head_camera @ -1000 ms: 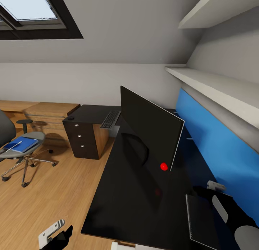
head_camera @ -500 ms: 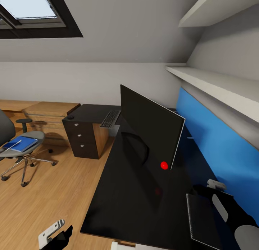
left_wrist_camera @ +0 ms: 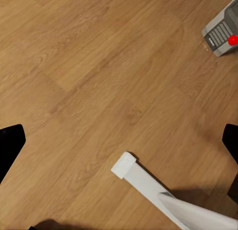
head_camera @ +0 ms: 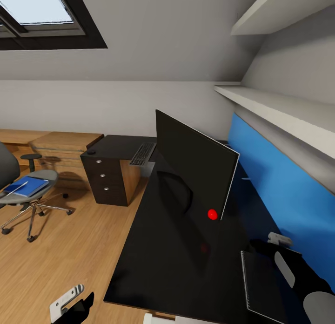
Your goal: In the bedroom, organize the workspace by keeping the computer under the desk, ensuring the monitor is on the desk, placing the keyboard on the desk next to the monitor, placing the mouse on the desk next to the keyboard, moving the folder from the swivel chair onto the desk next to the mouse, stacking the notebook on top of the folder with the pen on top of the notebook, and positioning the swivel chair next to the desk.
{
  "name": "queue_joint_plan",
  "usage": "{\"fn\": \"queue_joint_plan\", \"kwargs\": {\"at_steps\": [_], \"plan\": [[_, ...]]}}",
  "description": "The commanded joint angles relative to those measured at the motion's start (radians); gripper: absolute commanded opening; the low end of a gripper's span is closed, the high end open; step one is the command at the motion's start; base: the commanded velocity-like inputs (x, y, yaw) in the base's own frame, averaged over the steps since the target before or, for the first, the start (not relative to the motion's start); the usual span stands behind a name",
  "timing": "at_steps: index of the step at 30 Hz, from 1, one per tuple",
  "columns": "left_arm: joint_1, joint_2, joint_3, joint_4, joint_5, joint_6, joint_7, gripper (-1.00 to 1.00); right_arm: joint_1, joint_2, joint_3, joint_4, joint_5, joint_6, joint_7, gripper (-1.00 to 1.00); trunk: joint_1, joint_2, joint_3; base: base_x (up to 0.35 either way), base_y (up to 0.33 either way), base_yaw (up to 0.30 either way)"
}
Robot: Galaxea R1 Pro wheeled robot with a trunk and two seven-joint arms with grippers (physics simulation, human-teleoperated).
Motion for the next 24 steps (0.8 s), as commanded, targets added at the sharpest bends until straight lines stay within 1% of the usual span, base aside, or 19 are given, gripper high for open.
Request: {"fn": "queue_joint_plan", "kwargs": {"at_steps": [1,9,16,24], "plan": [[0.000,0.000,-0.001,-0.001,0.010,0.003,0.006,1.00,0.000,0.000,-0.002,0.018,-0.019,0.006,0.003,1.00,0.000,0.000,-0.001,-0.030,0.000,0.000],[0.000,0.000,-0.001,0.001,0.010,0.003,0.004,1.00,0.000,0.000,-0.001,0.018,-0.019,0.007,0.002,1.00,0.000,0.000,-0.001,-0.189,0.000,0.000],[0.000,0.000,-0.001,0.001,0.009,0.002,0.003,1.00,0.000,0.000,0.000,0.018,-0.019,0.007,0.003,1.00,0.000,0.000,-0.001,-0.091,0.000,0.000],[0.000,0.000,-0.001,0.001,0.009,0.002,0.002,1.00,0.000,0.000,0.000,0.018,-0.019,0.007,0.003,1.00,0.000,0.000,-0.001,-0.226,0.000,0.000]]}}
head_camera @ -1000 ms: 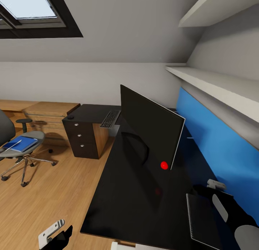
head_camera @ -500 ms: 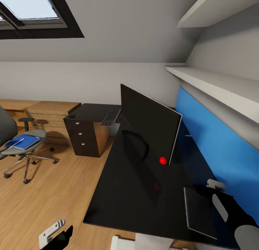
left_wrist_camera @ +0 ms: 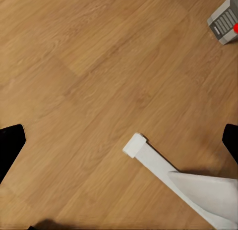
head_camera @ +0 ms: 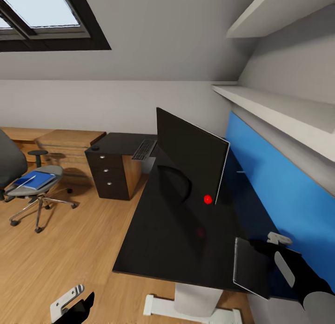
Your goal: In the bedroom, organize the workspace by keeping the computer under the desk, ensuring the monitor is on the desk, placing the keyboard on the desk next to the monitor, placing the mouse on the desk next to the keyboard, moving the folder from the swivel chair onto the desk next to the mouse, stacking the notebook on top of the folder with the pen on top of the notebook, and positioning the swivel chair next to the desk.
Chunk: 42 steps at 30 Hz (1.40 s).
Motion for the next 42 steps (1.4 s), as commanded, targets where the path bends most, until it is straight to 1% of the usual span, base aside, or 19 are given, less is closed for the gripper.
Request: {"fn": "queue_joint_plan", "kwargs": {"at_steps": [1,15,32,42], "plan": [[0.000,0.000,0.000,-0.002,0.010,0.003,0.007,1.00,0.000,0.000,-0.002,0.019,-0.009,0.009,-0.001,1.00,0.000,-0.001,-0.001,-0.044,0.000,0.000],[0.000,0.000,0.000,-0.002,0.010,0.003,0.007,1.00,0.000,0.000,-0.003,0.019,-0.009,0.008,-0.001,1.00,0.000,-0.001,-0.001,-0.109,0.045,0.000],[0.000,0.000,0.000,-0.002,0.010,0.003,0.008,1.00,0.000,0.002,-0.002,0.019,-0.009,0.007,-0.001,1.00,0.000,-0.001,-0.001,-0.009,0.004,0.000],[0.000,0.000,-0.001,-0.001,0.010,0.003,0.008,1.00,0.000,0.003,-0.004,0.010,-0.008,-0.001,-0.002,1.00,-0.038,0.069,0.030,0.000,0.000,0.000]]}}
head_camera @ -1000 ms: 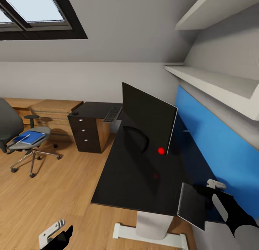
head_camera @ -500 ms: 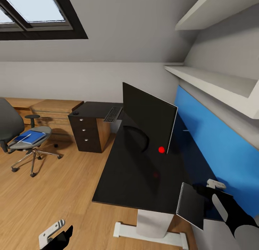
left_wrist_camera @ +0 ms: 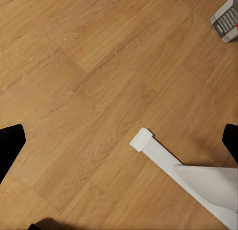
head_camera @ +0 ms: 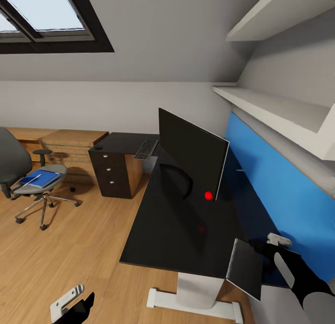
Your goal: In the bedroom, organize the workspace by keeping the computer under the desk, ensuring the monitor is on the desk, placing the keyboard on the desk next to the monitor, placing the mouse on the desk next to the keyboard, moving the folder from the swivel chair onto the desk next to the mouse, stacking the notebook on top of the folder with the pen on top of the notebook, and positioning the swivel chair next to the desk.
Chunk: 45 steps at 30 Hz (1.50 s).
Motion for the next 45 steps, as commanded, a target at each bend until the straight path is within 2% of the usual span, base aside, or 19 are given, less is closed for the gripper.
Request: {"fn": "queue_joint_plan", "kwargs": {"at_steps": [1,23,30,32,36,37,40,41,43,45], "plan": [[0.000,0.000,-0.001,-0.002,0.010,0.003,0.006,1.00,0.000,0.000,-0.002,-0.002,-0.006,0.005,0.001,1.00,-0.004,0.007,0.002,0.000,0.000,0.000],[0.000,-0.001,-0.001,0.000,0.008,0.002,0.010,1.00,0.000,0.002,0.000,-0.006,-0.006,-0.003,-0.001,1.00,-0.088,0.161,0.071,0.000,0.000,0.000],[0.000,-0.001,-0.001,0.000,0.008,0.002,0.011,1.00,0.002,0.004,-0.001,-0.095,-0.007,-0.029,-0.003,1.00,-0.115,0.210,0.093,0.000,0.000,0.000],[0.000,-0.001,-0.001,0.000,0.008,0.002,0.011,1.00,0.004,0.005,-0.002,-0.136,-0.007,-0.030,-0.003,1.00,-0.123,0.224,0.099,0.000,0.000,0.000],[0.000,0.000,0.000,0.000,0.009,0.003,0.011,1.00,0.025,0.010,-0.002,-0.252,-0.010,-0.013,-0.004,1.00,-0.123,0.224,0.099,0.000,0.000,0.000],[0.000,0.000,0.000,0.000,0.009,0.003,0.011,1.00,0.051,0.015,-0.003,-0.314,-0.036,0.019,-0.005,1.00,-0.123,0.224,0.099,0.000,0.000,0.000],[0.000,0.000,-0.001,0.000,0.009,0.003,0.011,1.00,0.096,0.021,-0.005,-0.418,-0.100,0.075,-0.006,1.00,-0.123,0.224,0.099,0.000,0.000,0.000],[0.000,-0.001,-0.001,0.000,0.009,0.003,0.010,1.00,0.145,0.025,-0.008,-0.521,-0.181,0.141,-0.006,1.00,-0.123,0.224,0.099,0.000,0.000,0.000],[0.000,-0.001,-0.001,0.000,0.008,0.002,0.010,1.00,0.167,0.026,-0.011,-0.566,-0.228,0.177,-0.006,1.00,-0.123,0.224,0.099,0.000,0.000,0.000],[0.000,-0.001,-0.001,0.000,0.008,0.002,0.010,1.00,0.175,0.026,-0.012,-0.582,-0.252,0.193,-0.007,1.00,-0.123,0.224,0.099,0.000,0.000,0.000]]}}
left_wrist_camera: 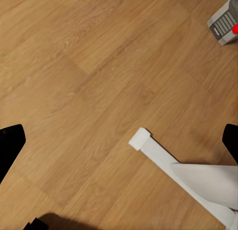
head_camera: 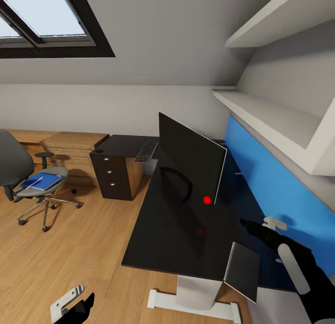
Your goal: In the bedroom, organize the workspace by keeping the computer under the desk, ensuring the monitor is on the desk, placing the keyboard on the desk next to the monitor, placing the mouse on the desk next to the keyboard, moving the folder from the swivel chair onto the desk next to the mouse, stacking the notebook on top of the folder with the pen on top of the notebook, and positioning the swivel chair next to the desk.
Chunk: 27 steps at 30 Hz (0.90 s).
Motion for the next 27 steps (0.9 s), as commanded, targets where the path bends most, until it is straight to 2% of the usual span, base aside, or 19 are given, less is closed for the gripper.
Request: {"fn": "queue_joint_plan", "kwargs": {"at_steps": [1,6,8,12,19,27], "plan": [[0.000,0.000,-0.001,-0.002,0.009,0.003,0.006,1.00,0.005,0.001,-0.002,-0.012,-0.025,0.016,0.000,1.00,0.000,-0.001,-0.001,-0.011,0.000,0.000],[0.000,0.000,-0.002,-0.002,0.010,0.003,0.006,1.00,0.012,0.003,-0.003,-0.026,-0.072,0.030,0.000,1.00,0.000,-0.001,-0.001,-0.132,0.000,0.000],[0.000,0.000,-0.002,-0.002,0.010,0.003,0.005,1.00,0.014,0.003,-0.003,-0.030,-0.120,0.033,-0.001,1.00,0.000,-0.001,-0.001,-0.278,0.000,0.000],[0.000,0.000,-0.002,-0.002,0.010,0.003,0.004,1.00,0.014,0.003,-0.005,-0.030,-0.176,0.034,-0.003,1.00,0.000,-0.001,-0.001,-0.315,0.000,0.000],[0.000,0.000,-0.002,-0.002,0.010,0.003,0.005,1.00,0.015,0.004,-0.006,-0.021,-0.202,0.034,-0.003,1.00,0.000,-0.001,-0.001,-0.329,0.000,0.000],[0.000,0.000,-0.002,-0.002,0.010,0.003,0.004,1.00,0.015,0.004,-0.007,0.028,-0.208,0.027,0.000,1.00,0.000,-0.001,-0.001,-0.333,0.000,0.000]]}}
